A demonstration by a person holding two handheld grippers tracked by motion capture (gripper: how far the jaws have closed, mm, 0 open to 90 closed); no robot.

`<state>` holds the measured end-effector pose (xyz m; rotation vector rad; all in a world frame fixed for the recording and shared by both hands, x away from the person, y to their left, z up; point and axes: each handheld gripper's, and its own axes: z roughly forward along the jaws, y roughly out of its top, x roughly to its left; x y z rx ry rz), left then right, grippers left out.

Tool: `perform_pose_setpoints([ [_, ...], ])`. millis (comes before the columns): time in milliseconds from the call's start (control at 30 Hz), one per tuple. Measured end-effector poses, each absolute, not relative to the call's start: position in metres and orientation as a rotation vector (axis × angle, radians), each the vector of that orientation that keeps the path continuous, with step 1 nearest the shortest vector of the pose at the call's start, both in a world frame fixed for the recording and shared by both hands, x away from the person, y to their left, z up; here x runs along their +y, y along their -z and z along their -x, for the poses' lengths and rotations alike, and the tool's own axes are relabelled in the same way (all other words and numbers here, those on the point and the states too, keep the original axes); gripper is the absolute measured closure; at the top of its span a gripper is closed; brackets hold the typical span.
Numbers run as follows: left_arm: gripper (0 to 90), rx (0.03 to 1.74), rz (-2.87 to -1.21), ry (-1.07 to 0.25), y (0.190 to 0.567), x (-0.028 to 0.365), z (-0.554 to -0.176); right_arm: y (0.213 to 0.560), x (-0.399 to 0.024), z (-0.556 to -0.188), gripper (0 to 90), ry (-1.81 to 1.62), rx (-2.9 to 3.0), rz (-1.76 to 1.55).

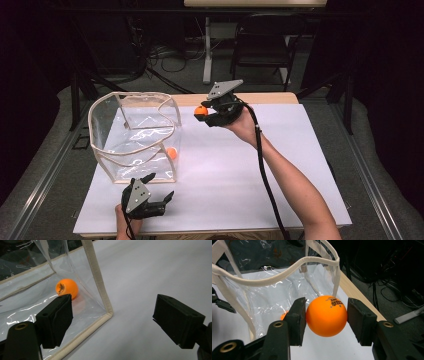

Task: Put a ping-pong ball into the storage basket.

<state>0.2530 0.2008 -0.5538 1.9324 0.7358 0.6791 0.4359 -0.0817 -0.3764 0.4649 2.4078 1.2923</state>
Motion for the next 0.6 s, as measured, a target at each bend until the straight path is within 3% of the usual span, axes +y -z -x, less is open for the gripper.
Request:
perform_pose_setpoints([
  [600, 16.0, 0.741, -1.924, -0.68, 0.554, 0.203, -0.253, 0.367, -0.07, -0.439, 50.3, -1.294, 2.41, -0.444],
])
